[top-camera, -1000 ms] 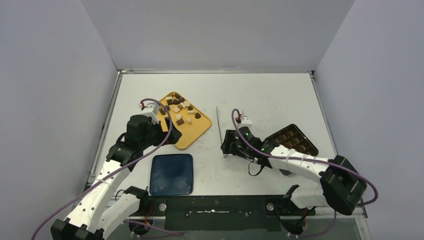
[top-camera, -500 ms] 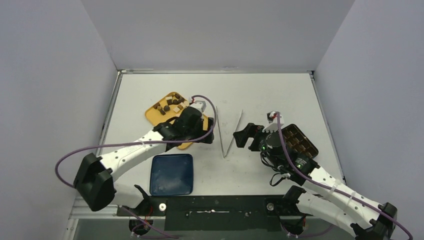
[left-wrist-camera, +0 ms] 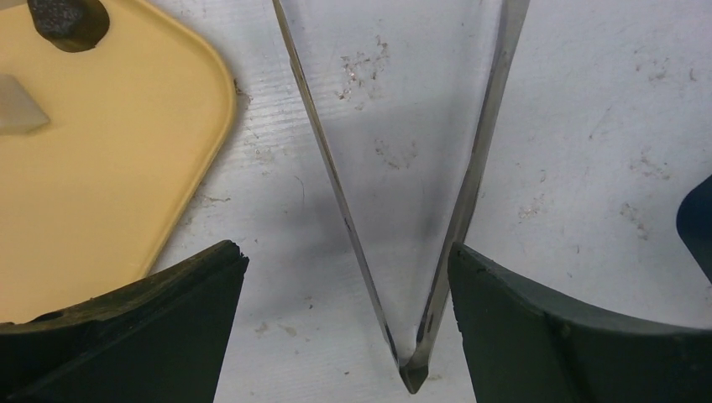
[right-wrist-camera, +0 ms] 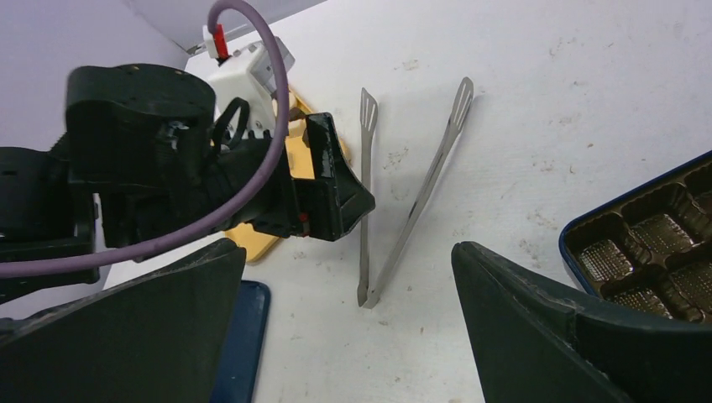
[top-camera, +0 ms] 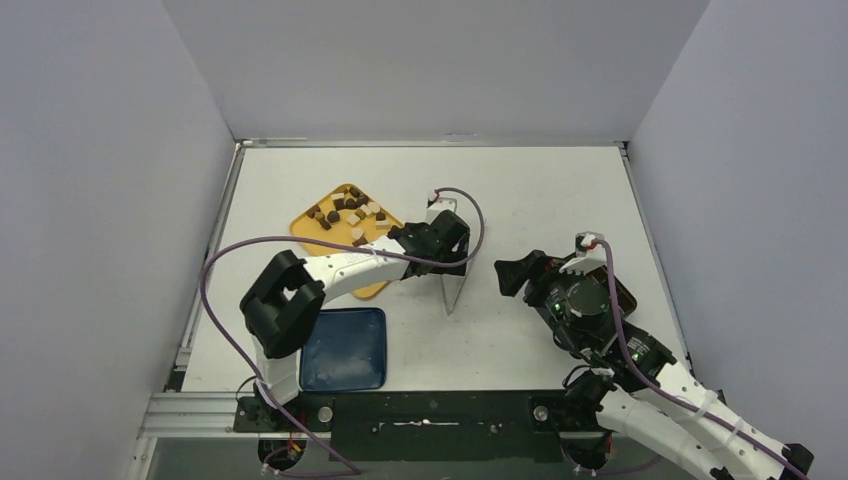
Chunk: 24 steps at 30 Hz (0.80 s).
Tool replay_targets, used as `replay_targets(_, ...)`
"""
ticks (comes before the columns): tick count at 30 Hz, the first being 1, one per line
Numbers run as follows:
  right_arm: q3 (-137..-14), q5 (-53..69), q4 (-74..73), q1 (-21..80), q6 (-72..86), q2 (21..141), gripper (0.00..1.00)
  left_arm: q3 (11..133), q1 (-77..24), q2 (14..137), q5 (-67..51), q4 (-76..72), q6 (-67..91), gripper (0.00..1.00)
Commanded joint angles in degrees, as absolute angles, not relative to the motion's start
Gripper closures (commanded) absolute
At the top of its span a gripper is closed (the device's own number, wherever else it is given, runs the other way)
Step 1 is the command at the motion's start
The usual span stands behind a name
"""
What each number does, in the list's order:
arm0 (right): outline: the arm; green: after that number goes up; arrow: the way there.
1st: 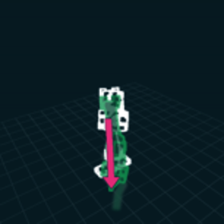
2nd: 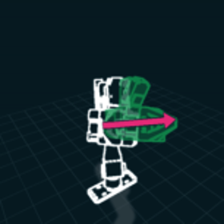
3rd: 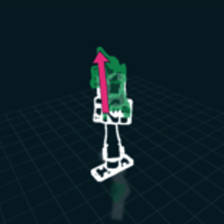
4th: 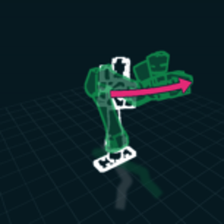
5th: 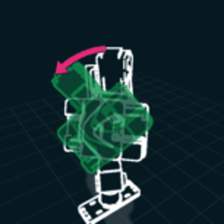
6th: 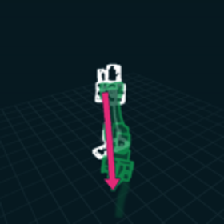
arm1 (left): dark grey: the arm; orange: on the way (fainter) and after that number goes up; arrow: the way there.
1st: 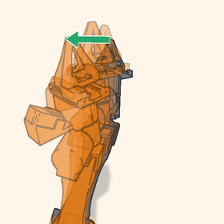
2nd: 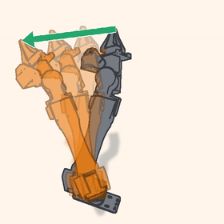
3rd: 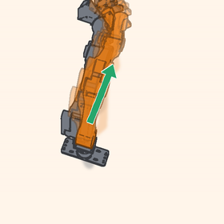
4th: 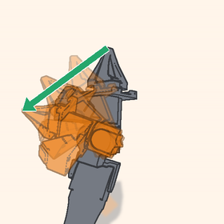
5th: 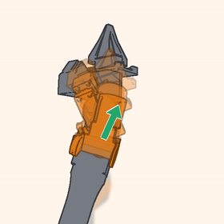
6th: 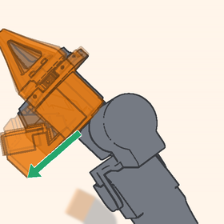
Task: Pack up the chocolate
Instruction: Pick up the clamp from the center of the board.
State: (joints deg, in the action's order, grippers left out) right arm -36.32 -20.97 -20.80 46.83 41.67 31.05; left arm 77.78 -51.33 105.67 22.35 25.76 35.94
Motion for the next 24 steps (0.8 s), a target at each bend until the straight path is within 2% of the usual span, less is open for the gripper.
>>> replay_targets(1,-38.05,-24.39,-21.28,46.83,42.60,29.12,0.00,81.38,-51.41,109.31,23.54,23.50,37.76,0.12)
replay_targets(24,-36.83,-25.74,-22.59,46.80,42.63,26.55,0.00,87.46,-55.60,117.25,25.39,23.87,37.79,0.04)
